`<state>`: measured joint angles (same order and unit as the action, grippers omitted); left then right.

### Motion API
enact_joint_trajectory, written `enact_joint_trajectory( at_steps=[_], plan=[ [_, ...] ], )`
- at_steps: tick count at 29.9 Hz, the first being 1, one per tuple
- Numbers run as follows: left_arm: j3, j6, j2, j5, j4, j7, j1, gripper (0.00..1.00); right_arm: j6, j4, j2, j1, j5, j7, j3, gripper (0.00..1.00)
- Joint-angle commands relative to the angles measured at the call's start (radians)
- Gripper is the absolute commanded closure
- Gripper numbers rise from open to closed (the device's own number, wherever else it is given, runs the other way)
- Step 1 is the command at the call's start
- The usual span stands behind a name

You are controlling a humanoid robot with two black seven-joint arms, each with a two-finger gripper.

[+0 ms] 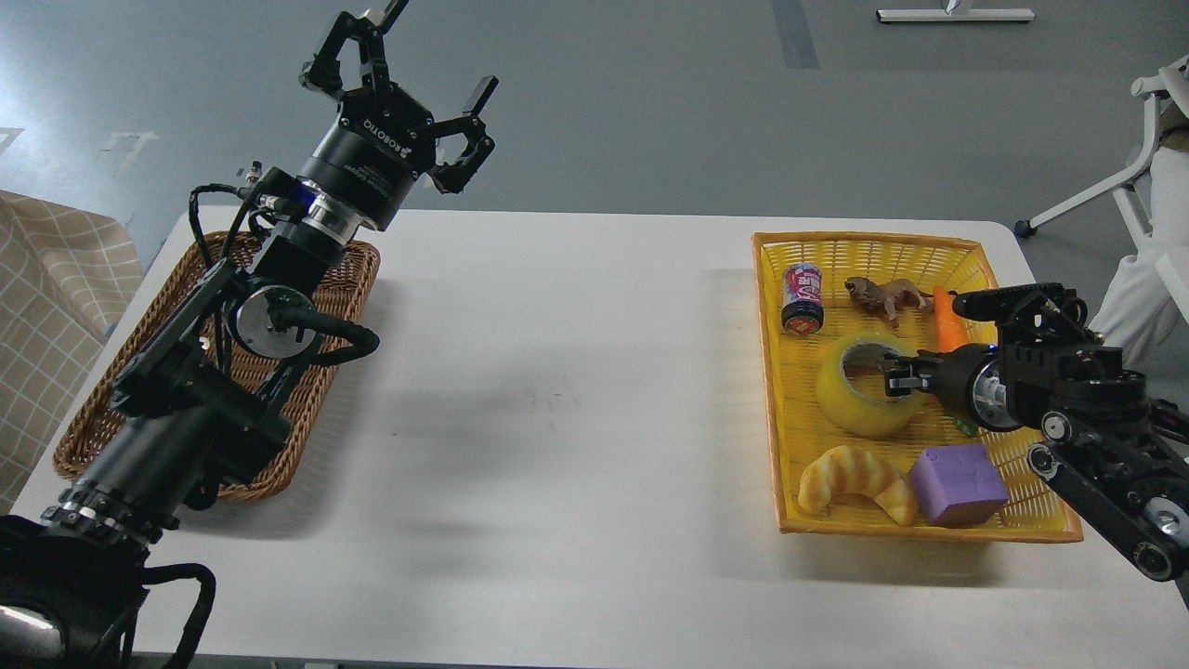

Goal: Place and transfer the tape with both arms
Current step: 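Grasp the yellow tape roll in the tray with the right gripper, then lift the tape and carry it toward the table center with the right gripper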

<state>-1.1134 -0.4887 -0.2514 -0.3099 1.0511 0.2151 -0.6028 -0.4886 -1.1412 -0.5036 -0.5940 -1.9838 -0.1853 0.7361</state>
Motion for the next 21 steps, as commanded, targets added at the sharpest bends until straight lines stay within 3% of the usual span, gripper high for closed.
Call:
enact_joint_trajectory(
  at_steps=[1,8,14,21],
  plan=[
    [0.007,0.0,-0.002,0.0,0.001,0.0,0.0,0.02,0.0,0.001,-0.003,-0.004,0.005,0.0,0.002,1.0],
    [0.004,0.0,0.001,0.0,-0.003,0.0,0.002,0.02,0.0,-0.05,-0.013,-0.05,0.026,0.0,0.016,1.0],
    [0.003,0.0,0.003,0.0,-0.003,0.0,0.0,0.02,0.0,-0.198,-0.133,-0.101,0.146,0.0,0.014,1.0],
    [0.0,0.0,0.001,0.0,-0.003,0.0,0.0,0.02,0.0,-0.233,-0.15,-0.216,0.195,0.0,0.014,1.0]
  ],
)
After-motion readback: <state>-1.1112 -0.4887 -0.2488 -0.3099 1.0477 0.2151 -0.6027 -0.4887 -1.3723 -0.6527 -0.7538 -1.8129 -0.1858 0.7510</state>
